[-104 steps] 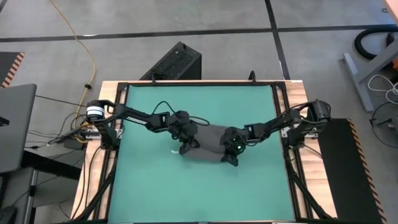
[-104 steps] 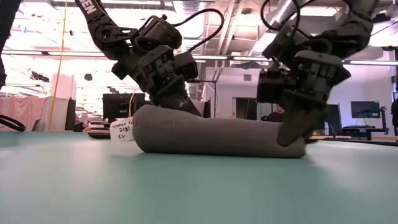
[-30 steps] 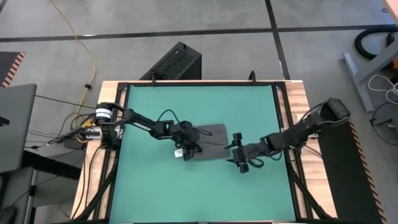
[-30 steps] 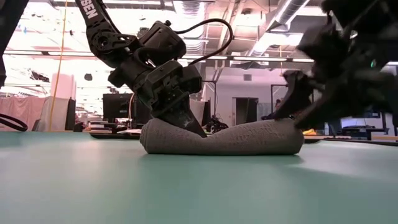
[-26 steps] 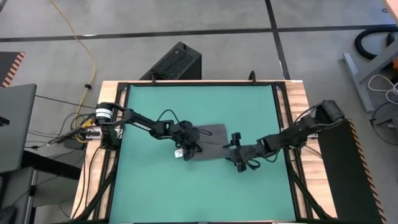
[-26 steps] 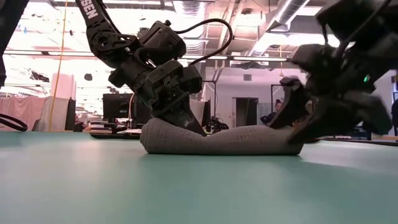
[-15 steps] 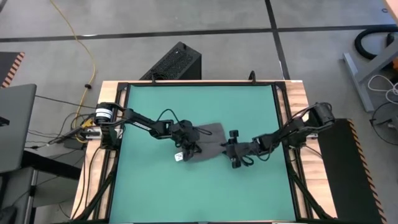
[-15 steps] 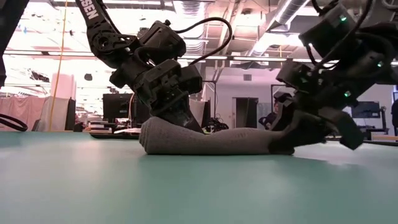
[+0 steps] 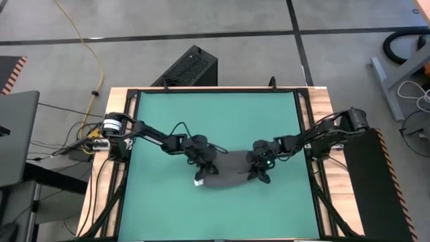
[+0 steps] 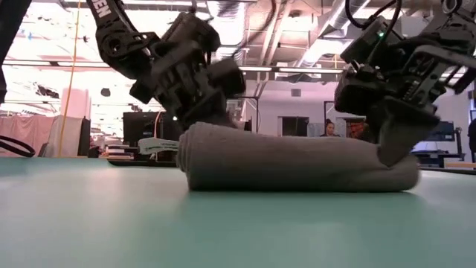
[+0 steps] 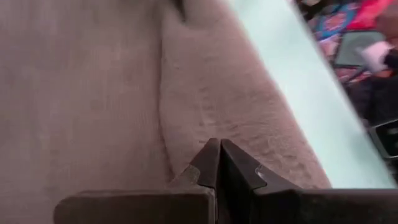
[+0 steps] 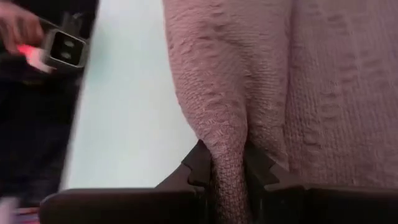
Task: Roll towel
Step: Roll the gray towel
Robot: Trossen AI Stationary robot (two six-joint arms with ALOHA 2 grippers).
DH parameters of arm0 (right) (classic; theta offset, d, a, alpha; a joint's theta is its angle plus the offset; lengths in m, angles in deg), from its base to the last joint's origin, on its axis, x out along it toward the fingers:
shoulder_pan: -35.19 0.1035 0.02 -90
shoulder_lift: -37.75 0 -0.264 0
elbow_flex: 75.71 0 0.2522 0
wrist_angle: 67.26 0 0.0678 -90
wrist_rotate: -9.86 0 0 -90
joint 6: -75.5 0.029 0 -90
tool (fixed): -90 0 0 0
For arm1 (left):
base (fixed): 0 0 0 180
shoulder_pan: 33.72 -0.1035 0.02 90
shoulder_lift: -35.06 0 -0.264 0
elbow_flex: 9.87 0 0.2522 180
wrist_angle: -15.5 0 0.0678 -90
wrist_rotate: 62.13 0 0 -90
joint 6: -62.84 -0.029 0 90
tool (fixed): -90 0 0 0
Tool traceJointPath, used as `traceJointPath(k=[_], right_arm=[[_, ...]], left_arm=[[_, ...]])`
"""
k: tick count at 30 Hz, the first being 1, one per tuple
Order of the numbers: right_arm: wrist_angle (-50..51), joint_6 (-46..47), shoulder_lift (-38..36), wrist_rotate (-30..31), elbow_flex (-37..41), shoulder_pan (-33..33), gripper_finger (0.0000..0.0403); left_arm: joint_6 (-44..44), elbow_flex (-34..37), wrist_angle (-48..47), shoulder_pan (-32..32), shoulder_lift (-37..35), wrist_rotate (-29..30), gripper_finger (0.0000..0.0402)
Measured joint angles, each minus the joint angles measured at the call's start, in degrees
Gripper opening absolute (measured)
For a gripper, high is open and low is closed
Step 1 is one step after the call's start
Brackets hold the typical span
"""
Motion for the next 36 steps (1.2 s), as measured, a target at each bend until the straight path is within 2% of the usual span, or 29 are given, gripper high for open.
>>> traceJointPath(k=[5, 12, 19, 23, 27, 31, 33, 36], right_arm=[[0.03, 9.27, 1.14, -3.21, 0.0, 0.71, 0.0058], [-1.13, 20.68, 1.14, -7.89, 0.02, -2.73, 0.0058], [0.85, 23.22, 1.14, -9.84, 0.02, -7.8, 0.0058], [1.5, 23.7, 1.14, -10.43, 0.04, -11.14, 0.0058], [3.66, 22.09, 1.14, -10.71, 0.04, -12.93, 0.0058], [3.84, 18.95, 1.12, -9.74, 0.0, -13.2, 0.0063], [3.11, 18.18, 1.12, -8.24, 0.0, -13.18, 0.0084], [1.82, 17.11, 1.12, -7.65, 0.0, -13.57, 0.0135]], left_arm=[[1.01, -0.02, 8.25, 2.3, 0.0, -0.37, 0.0], [-0.4, -0.02, 9.29, 2.56, -0.02, 3.3, 0.0], [-2.03, -0.11, 15.23, 3.23, -0.2, 4.05, 0.0], [-2.64, -0.11, 13.37, 3.18, -0.2, 5.96, 0.0], [-2.95, -0.11, 6.22, 3.13, -0.2, 12.91, 0.0], [-3.04, -0.16, 0.58, 3.13, -0.22, 17.08, 0.0], [-2.89, -0.17, -0.78, 3.13, -0.22, 17.61, 0.0], [-2.4, -0.2, -2.44, 3.15, -0.22, 17.78, 0.0]])
